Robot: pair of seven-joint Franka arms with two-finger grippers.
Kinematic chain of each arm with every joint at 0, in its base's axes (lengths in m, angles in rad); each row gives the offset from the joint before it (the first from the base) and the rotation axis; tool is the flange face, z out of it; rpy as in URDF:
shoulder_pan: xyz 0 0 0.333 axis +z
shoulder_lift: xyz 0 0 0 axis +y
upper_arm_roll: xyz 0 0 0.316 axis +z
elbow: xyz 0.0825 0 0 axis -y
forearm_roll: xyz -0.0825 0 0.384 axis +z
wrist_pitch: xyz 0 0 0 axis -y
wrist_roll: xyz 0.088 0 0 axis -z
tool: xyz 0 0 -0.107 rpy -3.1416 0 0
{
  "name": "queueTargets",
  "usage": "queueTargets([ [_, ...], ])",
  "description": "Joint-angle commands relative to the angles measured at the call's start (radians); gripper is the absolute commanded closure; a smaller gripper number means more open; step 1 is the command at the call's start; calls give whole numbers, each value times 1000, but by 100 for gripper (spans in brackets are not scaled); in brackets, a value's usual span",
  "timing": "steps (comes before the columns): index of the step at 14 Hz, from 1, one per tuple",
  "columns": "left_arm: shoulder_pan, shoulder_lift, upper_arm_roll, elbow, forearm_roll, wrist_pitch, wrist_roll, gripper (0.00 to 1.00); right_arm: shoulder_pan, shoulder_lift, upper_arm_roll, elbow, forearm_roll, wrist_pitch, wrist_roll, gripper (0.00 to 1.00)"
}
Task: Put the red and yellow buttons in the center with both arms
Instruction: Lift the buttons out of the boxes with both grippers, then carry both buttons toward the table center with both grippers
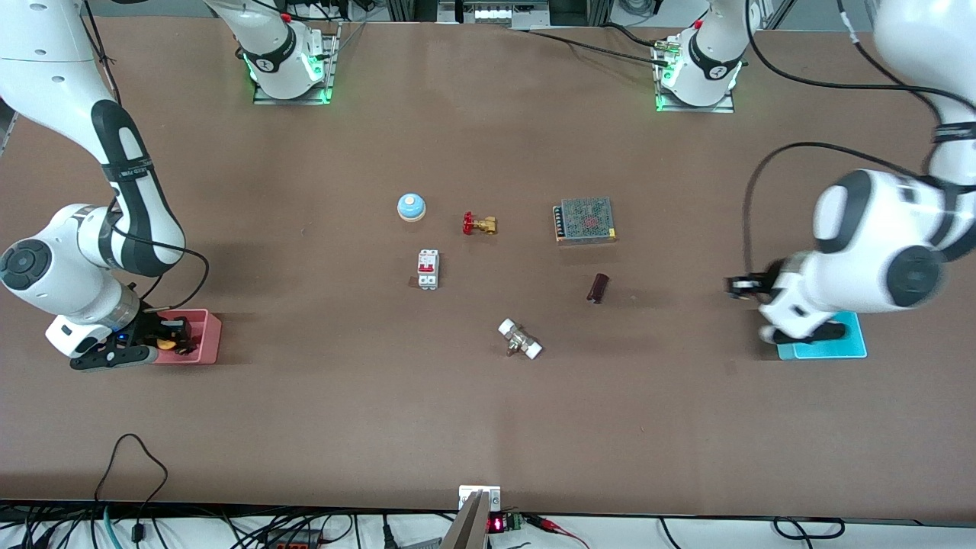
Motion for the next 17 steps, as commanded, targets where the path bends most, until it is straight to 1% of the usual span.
queueTargets([
  [1,1,-31,-52,-126,11,104,-68,77,-3,-106,7,2,15,-153,-26,76],
  [2,-31,-36,-52,-184,15,188,-95,76,0,-158,7,2,15,-230,-26,76],
  [4,-81,-27,-51,-271,20,332,-187,76,8,-262,12,-4,22,-382,-9,76],
  [6,-107,-22,-49,-334,75,440,-243,76,30,-342,41,-30,84,-473,70,77],
  [7,-108,-21,-51,-344,124,448,-261,76,43,-370,60,-59,88,-474,119,77],
  [8,-107,-21,-51,-353,147,448,-272,76,62,-387,85,-85,88,-470,187,77],
  [10,-107,-5,-51,-373,149,488,-289,76,117,-401,120,-127,76,-444,316,77],
  [12,-107,-1,-51,-413,149,567,-289,75,195,-401,121,-200,72,-354,416,77],
  [14,-108,9,-49,-434,149,611,-291,73,240,-384,122,-294,68,-201,437,77],
  [15,-108,9,-49,-434,150,611,-289,63,252,-367,122,-324,68,-145,439,77],
  [17,-108,7,-48,-434,150,611,-289,15,286,-329,122,-342,67,-80,444,77],
])
